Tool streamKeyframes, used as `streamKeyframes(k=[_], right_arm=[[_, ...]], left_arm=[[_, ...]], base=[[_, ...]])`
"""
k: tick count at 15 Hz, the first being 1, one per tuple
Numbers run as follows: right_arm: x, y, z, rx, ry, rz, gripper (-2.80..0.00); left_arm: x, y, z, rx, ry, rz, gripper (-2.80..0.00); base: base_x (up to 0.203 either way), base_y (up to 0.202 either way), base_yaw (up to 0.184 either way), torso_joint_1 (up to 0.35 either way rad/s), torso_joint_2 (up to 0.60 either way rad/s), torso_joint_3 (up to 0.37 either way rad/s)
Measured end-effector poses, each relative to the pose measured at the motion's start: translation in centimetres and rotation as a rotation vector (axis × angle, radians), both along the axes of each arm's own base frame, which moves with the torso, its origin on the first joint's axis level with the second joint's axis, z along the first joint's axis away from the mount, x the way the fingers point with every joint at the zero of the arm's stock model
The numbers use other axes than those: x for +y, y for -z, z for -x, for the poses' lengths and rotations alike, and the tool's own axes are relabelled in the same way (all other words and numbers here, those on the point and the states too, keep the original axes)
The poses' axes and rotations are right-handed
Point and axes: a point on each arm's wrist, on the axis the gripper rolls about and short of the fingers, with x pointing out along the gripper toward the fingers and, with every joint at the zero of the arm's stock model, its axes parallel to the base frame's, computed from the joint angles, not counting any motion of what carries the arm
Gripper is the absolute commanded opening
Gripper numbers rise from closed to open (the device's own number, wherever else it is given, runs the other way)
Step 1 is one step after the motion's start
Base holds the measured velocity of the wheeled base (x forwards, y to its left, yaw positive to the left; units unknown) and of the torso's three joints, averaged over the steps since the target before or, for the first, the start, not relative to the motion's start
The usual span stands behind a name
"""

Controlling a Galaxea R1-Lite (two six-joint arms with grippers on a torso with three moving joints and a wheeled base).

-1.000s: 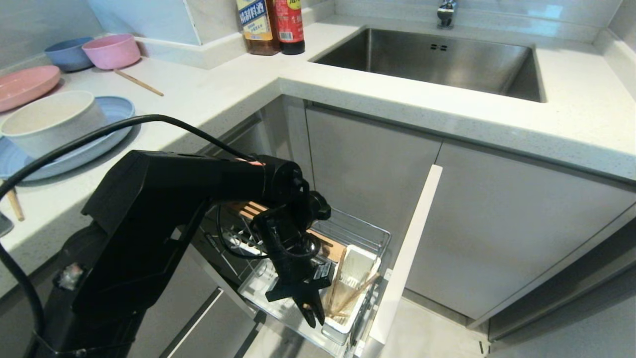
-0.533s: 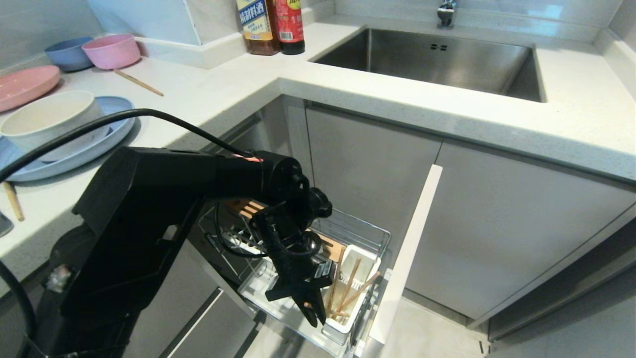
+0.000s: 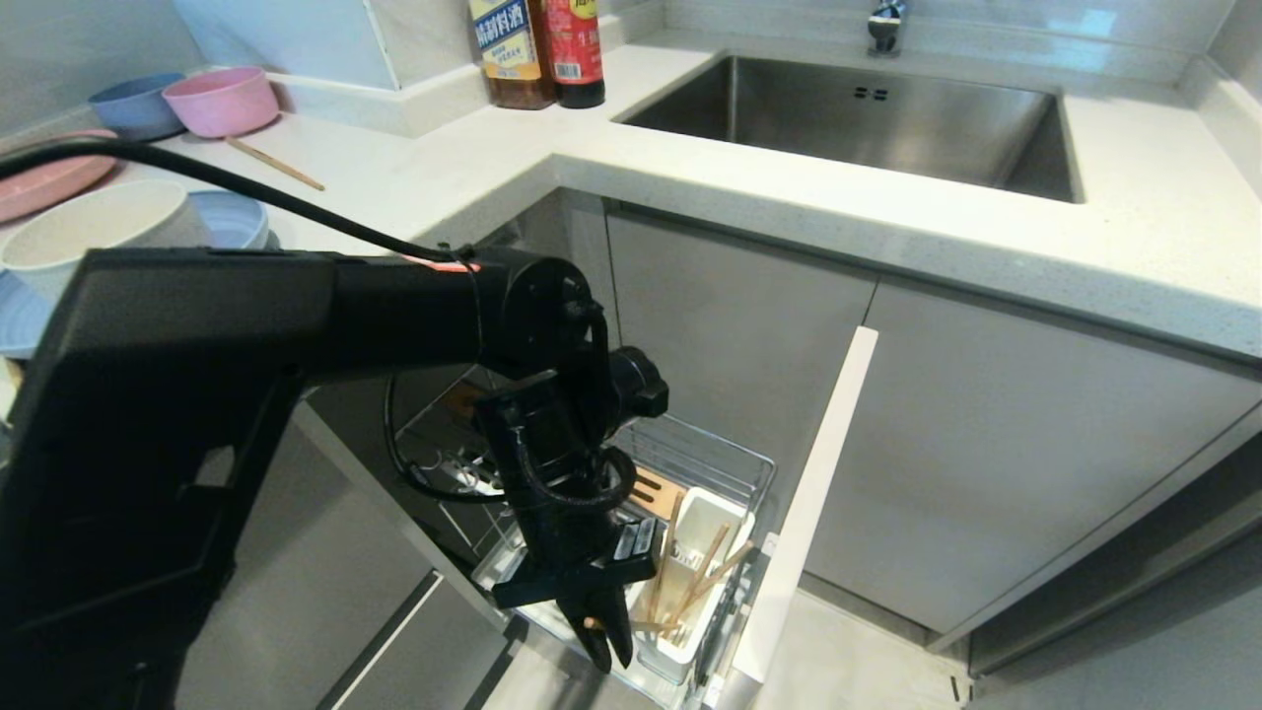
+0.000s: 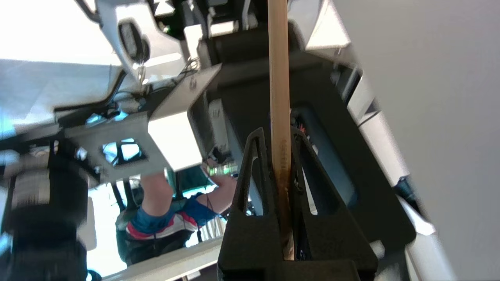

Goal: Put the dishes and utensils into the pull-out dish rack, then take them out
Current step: Take the chopsticks out of the cupboard

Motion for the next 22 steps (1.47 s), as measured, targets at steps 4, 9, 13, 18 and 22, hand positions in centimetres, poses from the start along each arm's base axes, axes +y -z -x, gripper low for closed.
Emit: streamKeyframes(k=[4,9,13,18,22], right_arm=[[0.0,0.0,0.0,0.0,0.0,0.0,-2.8],[0.0,0.0,0.0,0.0,0.0,0.0,-2.8],[0.0,0.0,0.0,0.0,0.0,0.0,-2.8],[0.0,0.0,0.0,0.0,0.0,0.0,-2.8],[0.0,0.0,0.0,0.0,0.0,0.0,-2.8]], left_arm=[[0.9,-3.9,3.1,-0.052,-0.013,0.004,-2.8],[2.5,-9.1,8.3,-0.159,-0.03,0.04,-2.8],[5.5,-13.2,11.9,-0.355,-0.073,0.098,-2.8],[10.5,-18.8,15.3,-0.824,-0.156,0.284,-2.8],[13.9,-22.6,15.9,-1.258,-0.288,0.338,-2.8]], base=[[0.0,0.0,0.0,0.0,0.0,0.0],[0.0,0.0,0.0,0.0,0.0,0.0],[0.0,0.0,0.0,0.0,0.0,0.0],[0.0,0.0,0.0,0.0,0.0,0.0],[0.0,0.0,0.0,0.0,0.0,0.0]])
